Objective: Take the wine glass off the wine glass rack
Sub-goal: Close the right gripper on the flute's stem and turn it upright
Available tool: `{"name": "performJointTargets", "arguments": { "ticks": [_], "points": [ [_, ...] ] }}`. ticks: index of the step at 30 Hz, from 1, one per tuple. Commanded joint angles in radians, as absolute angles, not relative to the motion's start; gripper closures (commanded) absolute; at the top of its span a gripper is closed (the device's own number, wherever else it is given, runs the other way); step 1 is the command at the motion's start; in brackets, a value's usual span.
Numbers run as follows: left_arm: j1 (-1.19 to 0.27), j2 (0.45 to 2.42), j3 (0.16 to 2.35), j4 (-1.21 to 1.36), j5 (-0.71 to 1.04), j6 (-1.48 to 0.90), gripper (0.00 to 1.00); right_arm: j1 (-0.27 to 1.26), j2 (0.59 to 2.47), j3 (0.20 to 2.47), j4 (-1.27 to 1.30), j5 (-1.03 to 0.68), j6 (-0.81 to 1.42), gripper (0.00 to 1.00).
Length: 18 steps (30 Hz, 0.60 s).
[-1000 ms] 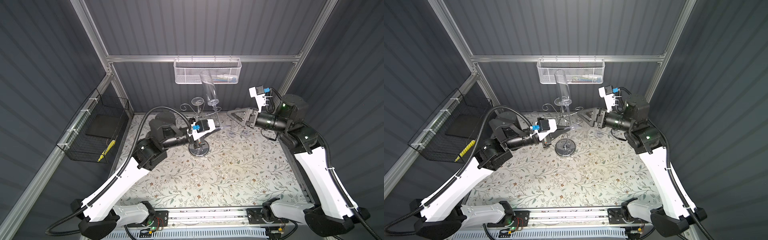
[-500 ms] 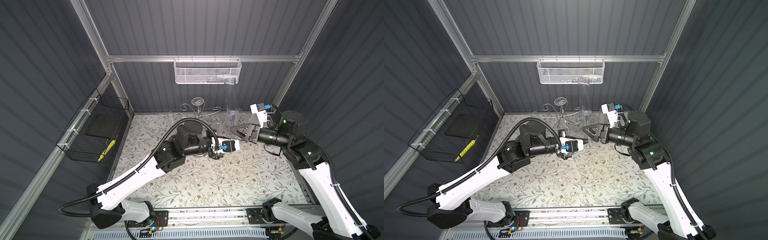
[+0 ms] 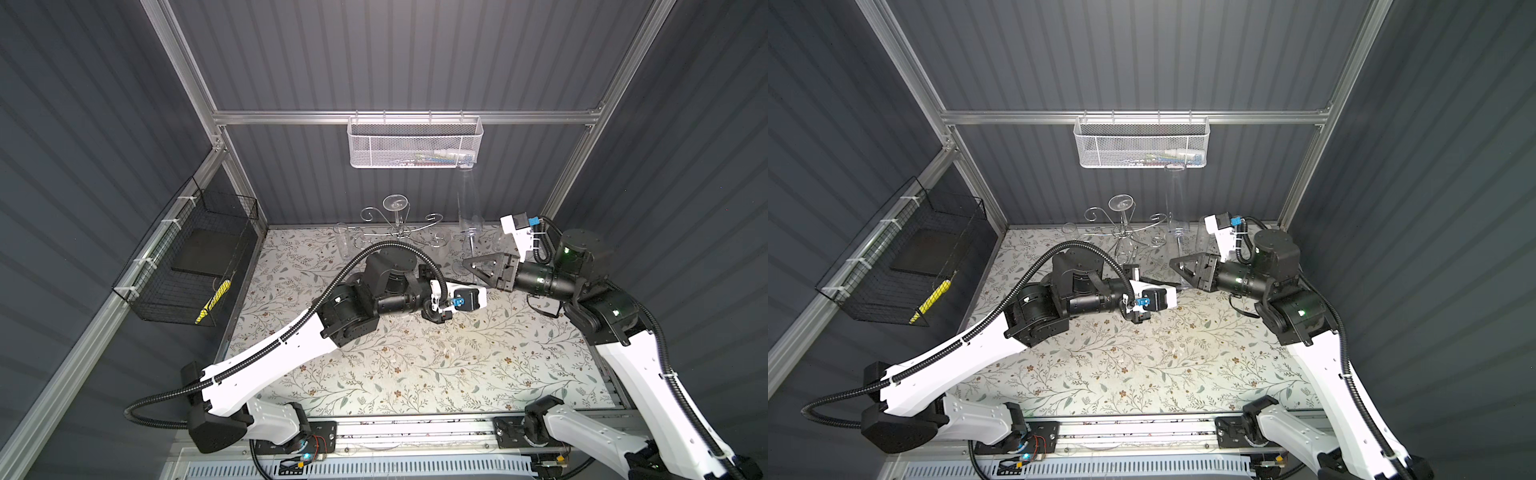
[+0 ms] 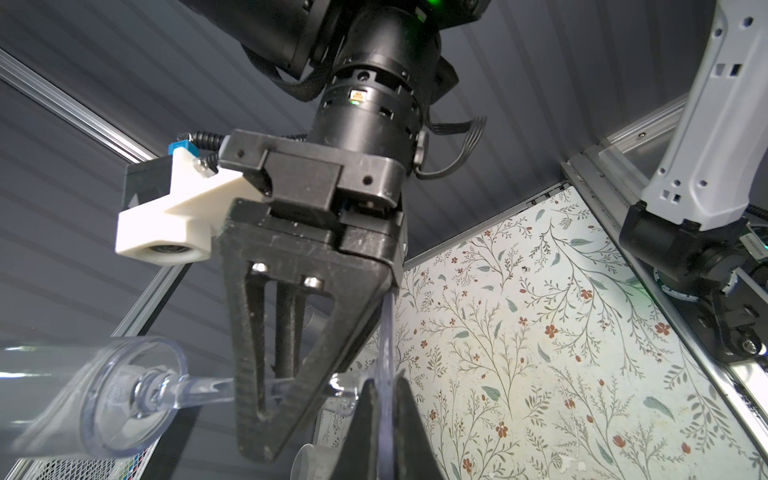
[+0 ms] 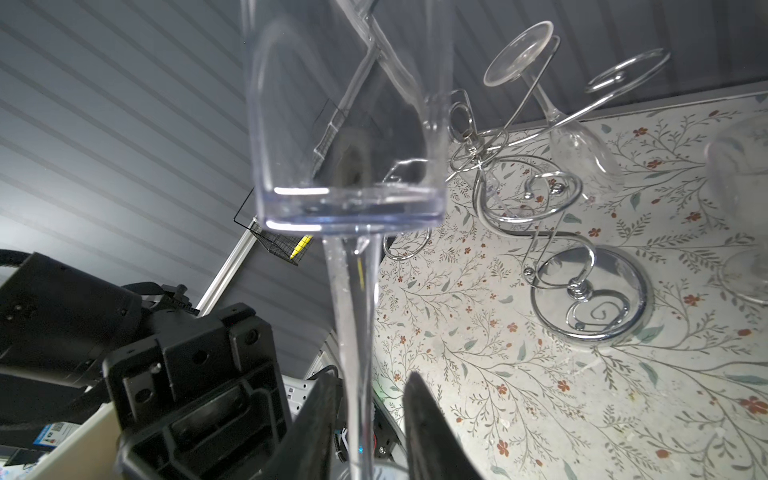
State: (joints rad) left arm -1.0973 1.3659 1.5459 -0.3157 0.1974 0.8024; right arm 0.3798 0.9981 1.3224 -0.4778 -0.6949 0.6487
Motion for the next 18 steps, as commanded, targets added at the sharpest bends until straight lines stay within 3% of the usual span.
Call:
{"name": "performJointTargets", "arguments": {
  "ticks": [1,9,12,16,18],
  "points": [
    [-1.104,1.368,1.583,-0.291,0.179,0.827,1.0,0.385,0.98,1.308,-0.457,-0.698,0.649,0.79],
    [-1.106,1.371,1.572,-0.283,0.173,0.821,0.97,0.385,0.985,1.303,-0.463,-0.706,0.653,1.0],
    [-1.106,1.361,1.551,-0.255,0.162,0.802,0.82,0.385,0.975,1.291,-0.449,-0.697,0.651,1.0],
    [-1.106,1.339,1.525,-0.188,0.105,0.67,0.46,0.385,0.958,1.284,-0.438,-0.671,0.611,1.0],
    [-1.105,1.326,1.534,-0.155,0.063,0.516,0.34,0.385,0.947,1.289,-0.445,-0.64,0.56,1.0]
  ]
}}
